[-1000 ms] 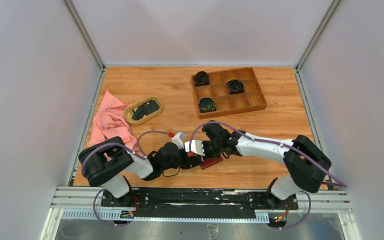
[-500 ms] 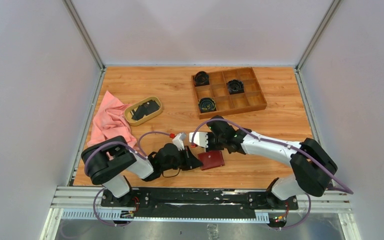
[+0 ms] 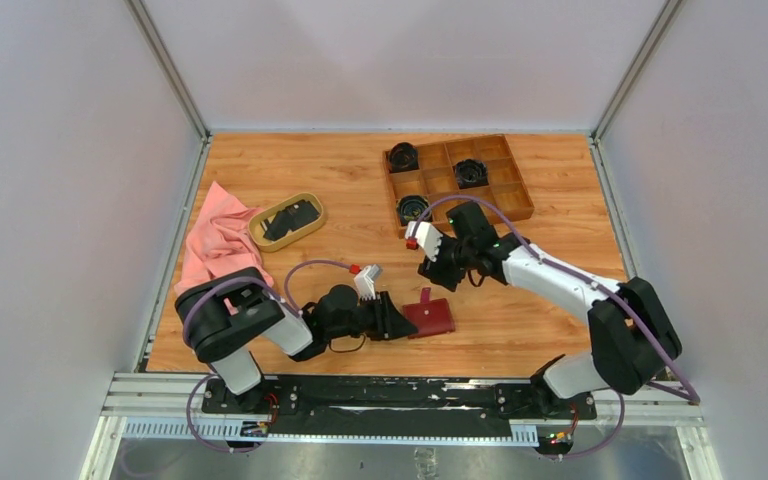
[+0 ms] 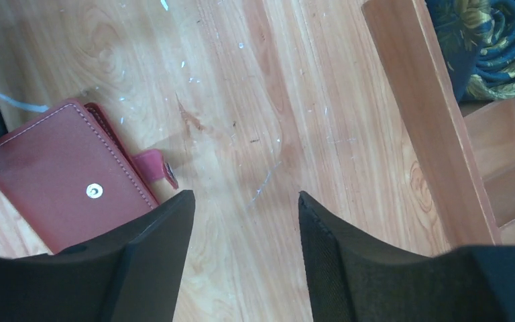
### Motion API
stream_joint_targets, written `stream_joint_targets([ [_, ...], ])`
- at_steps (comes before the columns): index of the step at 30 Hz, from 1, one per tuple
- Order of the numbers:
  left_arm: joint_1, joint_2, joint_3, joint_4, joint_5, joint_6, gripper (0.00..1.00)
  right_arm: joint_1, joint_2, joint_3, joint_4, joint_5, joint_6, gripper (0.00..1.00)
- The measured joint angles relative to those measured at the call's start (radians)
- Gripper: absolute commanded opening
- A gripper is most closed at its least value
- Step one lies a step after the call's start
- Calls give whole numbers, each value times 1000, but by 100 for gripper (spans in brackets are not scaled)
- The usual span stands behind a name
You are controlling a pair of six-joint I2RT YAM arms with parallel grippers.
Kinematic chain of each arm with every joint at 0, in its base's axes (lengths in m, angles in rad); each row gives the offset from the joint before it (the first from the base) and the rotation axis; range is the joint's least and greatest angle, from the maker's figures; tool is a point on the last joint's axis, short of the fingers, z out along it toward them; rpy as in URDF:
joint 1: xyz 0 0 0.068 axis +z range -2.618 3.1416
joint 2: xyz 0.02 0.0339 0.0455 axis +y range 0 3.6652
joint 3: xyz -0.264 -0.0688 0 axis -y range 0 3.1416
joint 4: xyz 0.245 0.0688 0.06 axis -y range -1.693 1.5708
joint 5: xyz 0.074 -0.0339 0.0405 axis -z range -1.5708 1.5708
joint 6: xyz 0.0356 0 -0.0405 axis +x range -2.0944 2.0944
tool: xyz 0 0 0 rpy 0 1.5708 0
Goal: Put the credit cards into the card holder
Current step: Open the card holder at the center of the board.
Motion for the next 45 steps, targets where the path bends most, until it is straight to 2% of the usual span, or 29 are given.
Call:
stream_joint_targets([
  [6,0,-42,-12,76,-2,34,56,-108,-57,48,-127,-212,8,67],
  [9,0,-186,-18,-3,-25,114,63,-143,-69,85,-195,-321,-12,68],
  [14,0,-521,-16,-246,-121,315,72,-171,8,144,-320,-459,-50,74],
  [16,0,-642,-21,-329,-170,398,84,-179,56,165,-367,-495,-66,78],
  [18,-1,-753,-40,-382,-221,474,99,-189,108,186,-418,-528,-83,79],
  [21,-2,-907,-85,-435,-307,583,100,-204,161,206,-471,-556,-104,79],
  [24,-1,-970,-98,-467,-355,674,100,-229,177,212,-505,-571,-118,79],
  [26,0,-957,-91,-471,-346,728,100,-247,178,215,-518,-580,-126,78],
  [29,2,-834,-39,-484,-279,822,98,-280,178,219,-537,-596,-135,78],
  [31,2,-689,28,-493,-208,888,94,-299,178,220,-547,-606,-141,76],
  [37,2,-325,253,-510,-45,1044,90,-319,180,233,-576,-624,-159,72],
  [43,28,-115,425,-508,58,1104,66,-332,203,254,-605,-640,-179,72],
  [45,52,-53,464,-506,105,1098,64,-339,210,259,-617,-643,-183,72],
])
